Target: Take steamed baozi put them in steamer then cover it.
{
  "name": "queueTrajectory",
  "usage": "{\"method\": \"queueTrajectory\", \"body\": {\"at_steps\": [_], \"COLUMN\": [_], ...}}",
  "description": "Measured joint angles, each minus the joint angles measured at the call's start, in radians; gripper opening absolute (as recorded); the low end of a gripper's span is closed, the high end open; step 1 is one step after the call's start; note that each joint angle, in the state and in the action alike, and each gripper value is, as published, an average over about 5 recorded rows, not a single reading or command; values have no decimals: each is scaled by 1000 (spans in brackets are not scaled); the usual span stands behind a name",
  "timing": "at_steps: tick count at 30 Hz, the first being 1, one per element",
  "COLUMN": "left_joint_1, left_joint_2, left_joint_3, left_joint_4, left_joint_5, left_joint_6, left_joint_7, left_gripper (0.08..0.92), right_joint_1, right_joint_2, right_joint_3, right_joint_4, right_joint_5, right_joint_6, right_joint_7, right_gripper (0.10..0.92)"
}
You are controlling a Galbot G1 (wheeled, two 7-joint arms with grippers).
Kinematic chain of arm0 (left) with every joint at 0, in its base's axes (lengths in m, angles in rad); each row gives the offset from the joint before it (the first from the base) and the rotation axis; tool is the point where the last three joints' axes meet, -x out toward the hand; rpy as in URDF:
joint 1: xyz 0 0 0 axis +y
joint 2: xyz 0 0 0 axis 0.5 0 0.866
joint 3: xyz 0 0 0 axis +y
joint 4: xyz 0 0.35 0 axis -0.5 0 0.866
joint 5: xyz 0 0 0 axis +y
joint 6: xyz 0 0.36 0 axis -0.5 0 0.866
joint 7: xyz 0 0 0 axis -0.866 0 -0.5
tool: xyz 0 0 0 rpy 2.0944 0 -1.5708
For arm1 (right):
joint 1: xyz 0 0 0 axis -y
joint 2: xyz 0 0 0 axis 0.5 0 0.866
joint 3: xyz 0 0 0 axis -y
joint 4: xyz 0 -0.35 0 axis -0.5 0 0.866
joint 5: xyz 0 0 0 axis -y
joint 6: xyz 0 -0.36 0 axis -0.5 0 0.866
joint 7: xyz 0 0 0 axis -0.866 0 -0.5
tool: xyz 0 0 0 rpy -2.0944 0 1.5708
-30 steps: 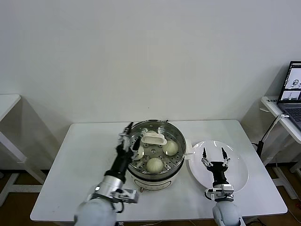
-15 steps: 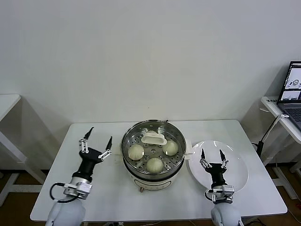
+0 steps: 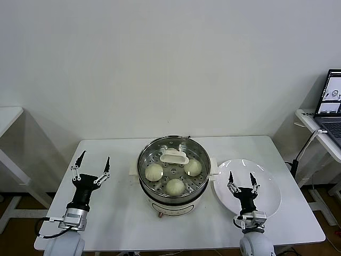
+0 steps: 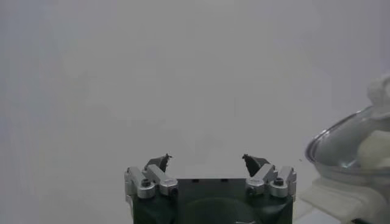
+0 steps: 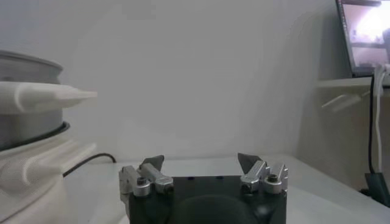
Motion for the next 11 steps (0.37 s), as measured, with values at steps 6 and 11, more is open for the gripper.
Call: {"method": "queueTrajectory", "body": {"at_steps": [6, 11], "left_joint_1": [15, 20], "left_joint_2": [-4, -6], "left_joint_3": [-19, -28], "left_joint_4": [12, 16], "left_joint_5": [-32, -43], "left_joint_6": [-25, -34], "left_joint_7": [1, 4], "left_gripper": [823, 823], "right_joint_1": [-7, -15], "right_joint_2": [1, -2], "right_joint_3": [-1, -5], "right_joint_4": [9, 12], "right_joint_5": [2, 2], "right_joint_6": [-9, -12], "right_joint_7": [-2, -1], "right_gripper": [823, 823]}}
